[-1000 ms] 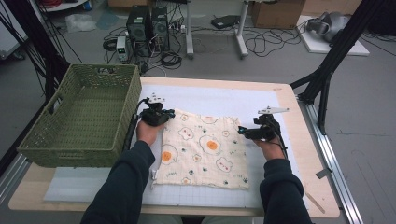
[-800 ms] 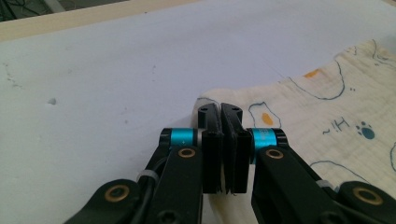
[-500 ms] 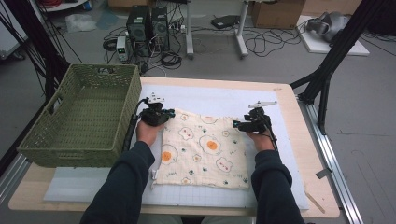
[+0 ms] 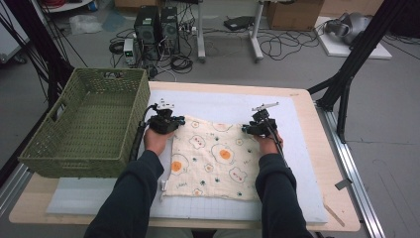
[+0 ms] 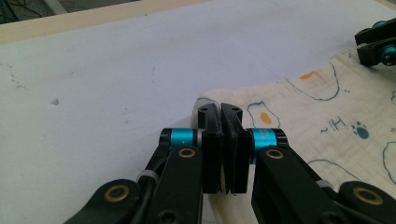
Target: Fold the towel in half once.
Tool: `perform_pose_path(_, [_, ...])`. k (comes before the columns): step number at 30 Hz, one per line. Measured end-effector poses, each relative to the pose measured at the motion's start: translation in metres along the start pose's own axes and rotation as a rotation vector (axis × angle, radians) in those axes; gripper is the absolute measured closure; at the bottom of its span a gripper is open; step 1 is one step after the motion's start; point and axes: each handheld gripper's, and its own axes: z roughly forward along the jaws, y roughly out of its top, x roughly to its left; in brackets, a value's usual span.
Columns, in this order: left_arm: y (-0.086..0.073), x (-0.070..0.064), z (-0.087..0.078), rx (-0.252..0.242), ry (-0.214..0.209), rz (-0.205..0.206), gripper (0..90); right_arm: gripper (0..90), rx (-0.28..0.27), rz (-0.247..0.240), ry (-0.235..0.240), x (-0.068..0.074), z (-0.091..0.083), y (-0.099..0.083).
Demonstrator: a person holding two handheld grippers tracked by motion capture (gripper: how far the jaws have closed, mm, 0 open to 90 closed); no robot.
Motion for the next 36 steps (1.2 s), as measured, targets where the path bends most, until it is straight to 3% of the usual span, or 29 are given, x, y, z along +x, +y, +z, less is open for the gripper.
perform_pose_path(4, [0.000, 0.002, -0.002, 0.009, 0.011, -0.002, 86.5, 84.0, 0.010, -0.018, -0.004, 0.003, -0.002, 0.001])
perform_pose_path(7, [0.000, 0.002, -0.002, 0.007, 0.016, -0.001, 86.6, 85.7, 0.016, -0.038, -0.026, 0.005, -0.003, 0.002])
perform_pose_path(10, [0.002, 0.003, -0.004, -0.030, 0.031, -0.015, 86.7, 86.0, 0.001, -0.051, -0.049, 0.005, -0.006, 0.003])
perform_pose_path(15, [0.008, 0.004, -0.008, -0.114, 0.062, -0.045, 86.9, 86.3, -0.084, -0.042, -0.083, 0.001, -0.017, 0.008])
perform_pose_path(17, [0.008, 0.003, -0.008, -0.107, 0.059, -0.038, 86.8, 86.3, -0.134, -0.032, -0.092, 0.001, -0.022, 0.011])
perform_pose_path(22, [0.007, 0.001, -0.012, -0.060, 0.039, -0.004, 86.8, 86.2, -0.145, -0.051, -0.065, 0.003, -0.027, 0.009])
perform_pose_path(25, [0.009, -0.004, -0.019, -0.057, 0.030, 0.021, 86.7, 86.1, -0.168, -0.046, -0.042, 0.005, -0.032, 0.006])
perform_pose_path(32, [0.001, -0.015, -0.034, -0.061, 0.019, 0.027, 86.7, 86.1, -0.201, -0.063, 0.015, 0.011, -0.051, -0.007])
perform_pose_path(36, [-0.004, -0.020, -0.043, -0.065, -0.010, 0.037, 86.5, 86.1, -0.206, -0.074, 0.034, 0.018, -0.061, -0.018])
